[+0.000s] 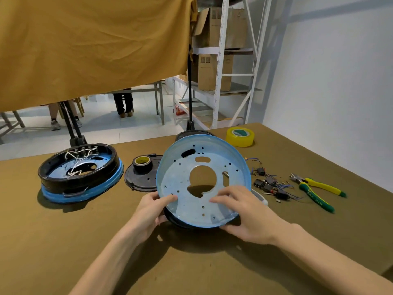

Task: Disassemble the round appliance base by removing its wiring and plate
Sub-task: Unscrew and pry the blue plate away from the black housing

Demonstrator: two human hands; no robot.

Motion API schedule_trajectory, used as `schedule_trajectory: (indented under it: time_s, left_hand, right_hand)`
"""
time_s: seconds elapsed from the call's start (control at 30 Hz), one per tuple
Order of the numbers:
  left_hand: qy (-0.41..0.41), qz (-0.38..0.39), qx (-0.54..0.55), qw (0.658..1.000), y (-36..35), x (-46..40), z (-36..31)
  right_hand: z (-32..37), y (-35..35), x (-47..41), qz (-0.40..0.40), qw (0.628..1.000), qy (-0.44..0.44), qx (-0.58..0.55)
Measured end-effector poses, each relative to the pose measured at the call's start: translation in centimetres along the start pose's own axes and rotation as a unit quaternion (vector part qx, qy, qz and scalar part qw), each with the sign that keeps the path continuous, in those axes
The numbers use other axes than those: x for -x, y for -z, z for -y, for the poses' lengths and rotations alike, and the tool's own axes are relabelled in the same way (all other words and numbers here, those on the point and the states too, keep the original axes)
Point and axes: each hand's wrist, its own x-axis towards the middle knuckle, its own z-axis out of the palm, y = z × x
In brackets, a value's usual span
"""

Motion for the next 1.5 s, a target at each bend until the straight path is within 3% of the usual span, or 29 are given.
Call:
schedule_trajectory:
  time_s: [0.07, 0.2, 0.33, 0.47, 0.7, 0.8, 0.9, 1.0, 1.1, 1.3, 1.5]
  left_hand:
    - [-0.008, -0.005, -0.001, 1.0, -0.2, 0.1, 0.2]
    - [-0.022, -0.005, -0.007, 1.0, -0.6, 0.2, 0.3]
    - [-0.023, -0.009, -0.012, 1.0, -0.8, 0.4, 0.2]
    - [0.012, -0.018, -0.048, 0.999, -0.8, 0.8, 0.1]
    - [0.111, 0.015, -0.061, 0.992, 0.9, 2.8, -0.1]
    - [0.137, 0.049, 0.02, 0.989, 1.8, 3.4, -0.2]
    - [0.147, 0.172, 0.15, 0.962, 2.2, 3.9, -0.3]
    - [0.137, 0.253, 0.2, 0.937, 1.0, 4.2, -0.1]
    - [0.152, 0.25, 0.224, 0.93, -0.2, 4.2, 0.6]
    - [0.252, 0.223, 0.328, 0.883, -0.6, 3.8, 2.4]
    - [0.247, 0.276, 0.344, 0.863, -0.9, 2.9, 2.8]
  right_hand:
    - [-0.7, 0.7, 0.2, 0.003, 0.998, -0.061, -0.026]
    - [-0.9, 1.0, 0.3, 0.02, 0.992, -0.095, -0.079]
    - [-0.7, 1.0, -0.7, -0.046, 0.978, -0.151, -0.133]
    - [0.4, 1.3, -3.0, 0.09, 0.977, -0.142, -0.128]
    - [1.2, 2.1, -5.1, 0.22, 0.945, -0.119, -0.211]
    - [1.3, 2.1, -4.7, 0.206, 0.947, -0.111, -0.221]
    - [1.0, 2.6, -4.1, 0.162, 0.947, -0.136, -0.243]
    - [0.6, 3.1, -3.3, 0.135, 0.931, -0.175, -0.29]
    - [0.5, 2.4, -2.2, 0.085, 0.933, -0.184, -0.298]
    - [0.5, 0.8, -0.2, 0.035, 0.937, -0.173, -0.302]
    - [0.2, 1.2, -0.5, 0.046, 0.933, -0.15, -0.323]
